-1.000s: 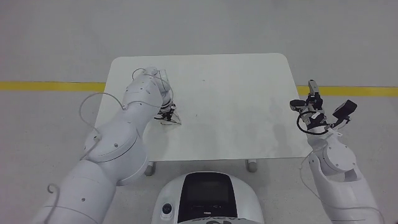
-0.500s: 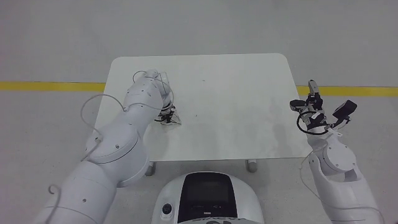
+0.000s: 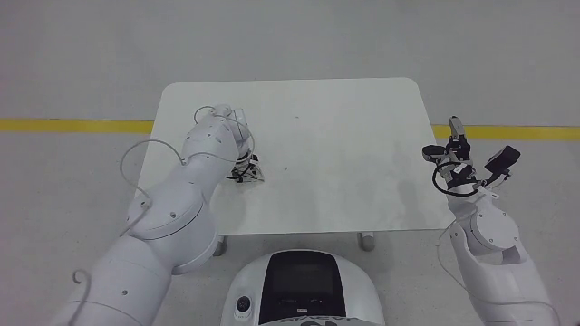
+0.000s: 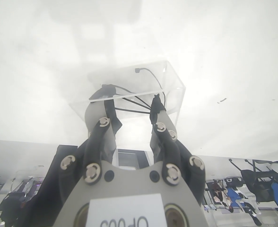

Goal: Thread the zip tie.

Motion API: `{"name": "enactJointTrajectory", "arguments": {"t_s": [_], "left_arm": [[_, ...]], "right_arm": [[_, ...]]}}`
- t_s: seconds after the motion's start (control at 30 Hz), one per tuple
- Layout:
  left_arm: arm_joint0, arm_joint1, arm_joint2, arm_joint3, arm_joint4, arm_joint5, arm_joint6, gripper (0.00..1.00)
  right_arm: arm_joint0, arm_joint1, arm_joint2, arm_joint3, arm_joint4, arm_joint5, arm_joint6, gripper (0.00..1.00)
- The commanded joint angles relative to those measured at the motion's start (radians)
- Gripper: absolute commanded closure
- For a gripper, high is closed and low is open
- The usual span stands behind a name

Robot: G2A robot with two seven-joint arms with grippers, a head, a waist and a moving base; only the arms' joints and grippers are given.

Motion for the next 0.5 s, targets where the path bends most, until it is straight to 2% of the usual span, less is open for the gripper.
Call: {"name": "enactJointTrajectory", "arguments": {"t_s": [0.0,0.37,0.47], "left_arm": [[0.001,0.0,0.0,0.0,0.001,0.0,0.004,0.68],[0.008,0.001,0.0,0.0,0.005,0.0,0.022,0.73],[0.009,0.001,0.0,0.0,0.007,0.0,0.026,0.79]], "right_arm": [[0.0,0.0,0.0,0.0,0.0,0.0,0.0,0.0],[0.0,0.0,0.0,0.0,0.0,0.0,0.0,0.0],[0.0,0.0,0.0,0.0,0.0,0.0,0.0,0.0]]}}
